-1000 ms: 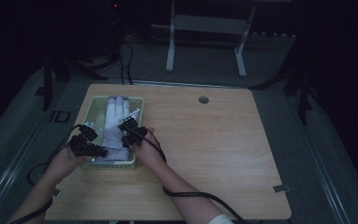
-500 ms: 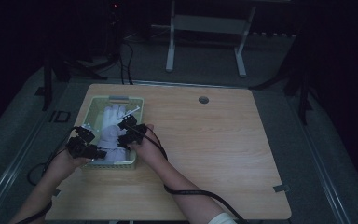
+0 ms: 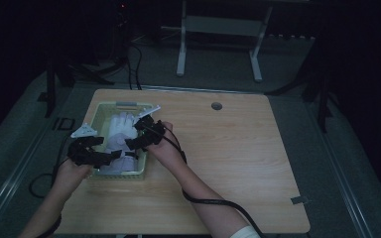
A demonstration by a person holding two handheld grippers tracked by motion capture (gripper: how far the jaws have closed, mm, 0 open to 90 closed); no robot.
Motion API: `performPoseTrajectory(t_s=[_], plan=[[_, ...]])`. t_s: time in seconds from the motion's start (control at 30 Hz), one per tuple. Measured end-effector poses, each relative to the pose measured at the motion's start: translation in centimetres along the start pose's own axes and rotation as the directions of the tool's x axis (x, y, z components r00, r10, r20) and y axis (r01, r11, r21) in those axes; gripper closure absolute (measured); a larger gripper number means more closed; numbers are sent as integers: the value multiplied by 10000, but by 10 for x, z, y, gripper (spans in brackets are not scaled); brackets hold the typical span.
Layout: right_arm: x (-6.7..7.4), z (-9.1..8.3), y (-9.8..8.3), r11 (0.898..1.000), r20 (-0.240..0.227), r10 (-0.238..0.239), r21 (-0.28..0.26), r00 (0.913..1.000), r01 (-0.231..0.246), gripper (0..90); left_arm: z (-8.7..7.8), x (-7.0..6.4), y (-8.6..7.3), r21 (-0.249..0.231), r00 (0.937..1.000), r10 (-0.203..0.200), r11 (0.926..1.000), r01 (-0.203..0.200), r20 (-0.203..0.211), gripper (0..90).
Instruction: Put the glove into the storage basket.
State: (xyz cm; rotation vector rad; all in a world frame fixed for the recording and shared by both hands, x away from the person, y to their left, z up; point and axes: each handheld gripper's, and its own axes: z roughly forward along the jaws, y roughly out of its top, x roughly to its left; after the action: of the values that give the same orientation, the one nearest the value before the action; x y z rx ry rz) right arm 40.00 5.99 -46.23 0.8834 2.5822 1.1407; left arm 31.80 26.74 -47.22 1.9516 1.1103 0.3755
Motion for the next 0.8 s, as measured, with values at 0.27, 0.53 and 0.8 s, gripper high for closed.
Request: performPoseTrajectory(t_s=[0.27,0.53,0.8], plan=[[-12,-15,-9,9994,121,-338,73,9994,337,143,8,-28,8,-1,9989,345,9994,-345,-307,87],[-32,-33,-32,9985,362,-518,204,9980,511,142,23,-55,13,-58,9994,275,9996,-276,-207,87],[-42,-45,-49,9970,499,-720,321,9962,704,142,30,-75,15,-168,9969,763,9969,-765,-168,88]])
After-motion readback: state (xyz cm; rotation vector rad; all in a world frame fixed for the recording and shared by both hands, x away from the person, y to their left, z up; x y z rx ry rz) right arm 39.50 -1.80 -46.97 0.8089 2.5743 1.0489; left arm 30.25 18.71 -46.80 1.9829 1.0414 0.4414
